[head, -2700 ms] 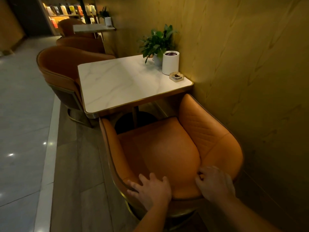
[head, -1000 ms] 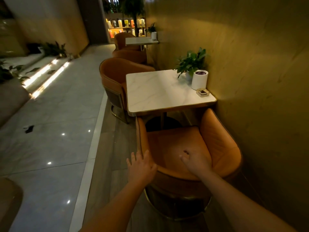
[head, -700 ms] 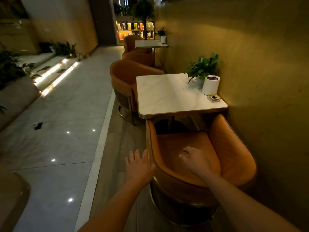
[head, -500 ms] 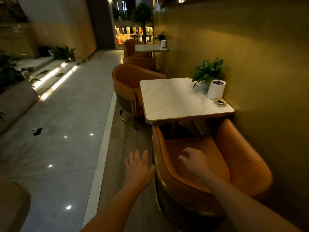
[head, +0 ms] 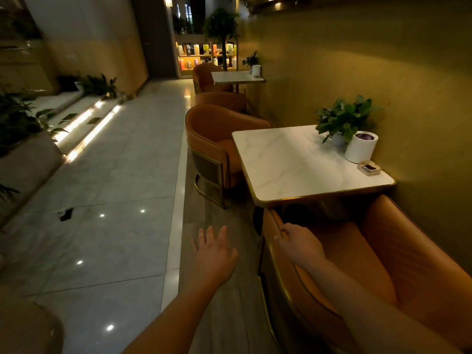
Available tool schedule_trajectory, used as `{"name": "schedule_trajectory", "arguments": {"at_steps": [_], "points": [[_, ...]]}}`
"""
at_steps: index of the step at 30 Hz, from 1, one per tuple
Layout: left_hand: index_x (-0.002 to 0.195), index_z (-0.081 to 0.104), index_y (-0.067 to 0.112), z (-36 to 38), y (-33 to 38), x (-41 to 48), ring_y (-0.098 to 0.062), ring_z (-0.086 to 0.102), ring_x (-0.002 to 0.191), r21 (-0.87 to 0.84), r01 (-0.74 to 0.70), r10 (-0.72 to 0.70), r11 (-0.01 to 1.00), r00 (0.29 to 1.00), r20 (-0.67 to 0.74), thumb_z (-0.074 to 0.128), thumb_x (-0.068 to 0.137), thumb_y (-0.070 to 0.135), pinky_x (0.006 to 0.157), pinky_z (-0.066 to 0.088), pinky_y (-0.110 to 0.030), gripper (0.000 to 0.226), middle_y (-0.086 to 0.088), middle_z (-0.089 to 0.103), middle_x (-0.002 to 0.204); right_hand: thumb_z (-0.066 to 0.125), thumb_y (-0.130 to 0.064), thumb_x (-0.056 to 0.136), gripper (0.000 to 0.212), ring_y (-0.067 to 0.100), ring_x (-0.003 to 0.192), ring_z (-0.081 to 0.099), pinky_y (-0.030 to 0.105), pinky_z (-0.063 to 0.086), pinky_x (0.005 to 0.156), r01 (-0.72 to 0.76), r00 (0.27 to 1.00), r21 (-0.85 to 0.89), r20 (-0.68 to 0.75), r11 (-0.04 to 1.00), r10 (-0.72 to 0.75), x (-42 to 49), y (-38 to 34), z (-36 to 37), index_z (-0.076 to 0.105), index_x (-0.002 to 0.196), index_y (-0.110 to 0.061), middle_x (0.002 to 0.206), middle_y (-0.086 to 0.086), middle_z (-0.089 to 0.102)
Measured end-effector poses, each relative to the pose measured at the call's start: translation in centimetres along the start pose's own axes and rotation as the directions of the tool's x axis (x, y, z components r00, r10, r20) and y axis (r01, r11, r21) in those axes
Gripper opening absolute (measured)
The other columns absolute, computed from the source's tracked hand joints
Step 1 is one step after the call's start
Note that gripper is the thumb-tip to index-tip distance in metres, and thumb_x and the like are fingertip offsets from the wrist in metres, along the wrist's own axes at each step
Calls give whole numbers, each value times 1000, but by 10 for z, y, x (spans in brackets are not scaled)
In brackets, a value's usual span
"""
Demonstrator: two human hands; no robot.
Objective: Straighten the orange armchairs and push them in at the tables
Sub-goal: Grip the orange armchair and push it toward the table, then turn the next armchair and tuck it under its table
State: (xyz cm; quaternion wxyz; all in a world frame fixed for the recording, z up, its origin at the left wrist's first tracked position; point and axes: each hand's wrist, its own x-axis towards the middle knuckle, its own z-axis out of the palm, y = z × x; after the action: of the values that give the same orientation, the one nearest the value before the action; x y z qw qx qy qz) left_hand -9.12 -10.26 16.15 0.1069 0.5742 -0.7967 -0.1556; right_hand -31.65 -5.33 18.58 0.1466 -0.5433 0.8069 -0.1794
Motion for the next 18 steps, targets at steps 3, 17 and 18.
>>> {"name": "schedule_trajectory", "arguments": {"at_steps": [3,17,18], "points": [[156,10,29,-7,-26,33,-33,1,153,8,21,-21,1000,1000,-9,41,98,53,121,3,-53,70,-11,11,165,56,-48,94,40,15,110,59,36,54,87,21,1000,14,-4,1000,-21,34,-29,12,58,128,-28,119,-6,62],[157,7,28,-47,-123,267,-33,-3,153,104,165,-167,981,986,7,33,100,58,123,5,-55,70,-11,5,166,55,-47,96,43,14,110,60,31,51,89,136,988,42,67,990,-138,278,-146,76,55,132,-25,122,-5,64],[157,7,27,-51,-129,285,-34,-3,153,108,173,-174,979,985,7,34,100,58,122,4,-55,71,-11,5,166,55,-46,96,42,15,109,60,31,51,89,146,986,45,74,988,-149,295,-154,77,55,132,-24,121,-4,64]]}}
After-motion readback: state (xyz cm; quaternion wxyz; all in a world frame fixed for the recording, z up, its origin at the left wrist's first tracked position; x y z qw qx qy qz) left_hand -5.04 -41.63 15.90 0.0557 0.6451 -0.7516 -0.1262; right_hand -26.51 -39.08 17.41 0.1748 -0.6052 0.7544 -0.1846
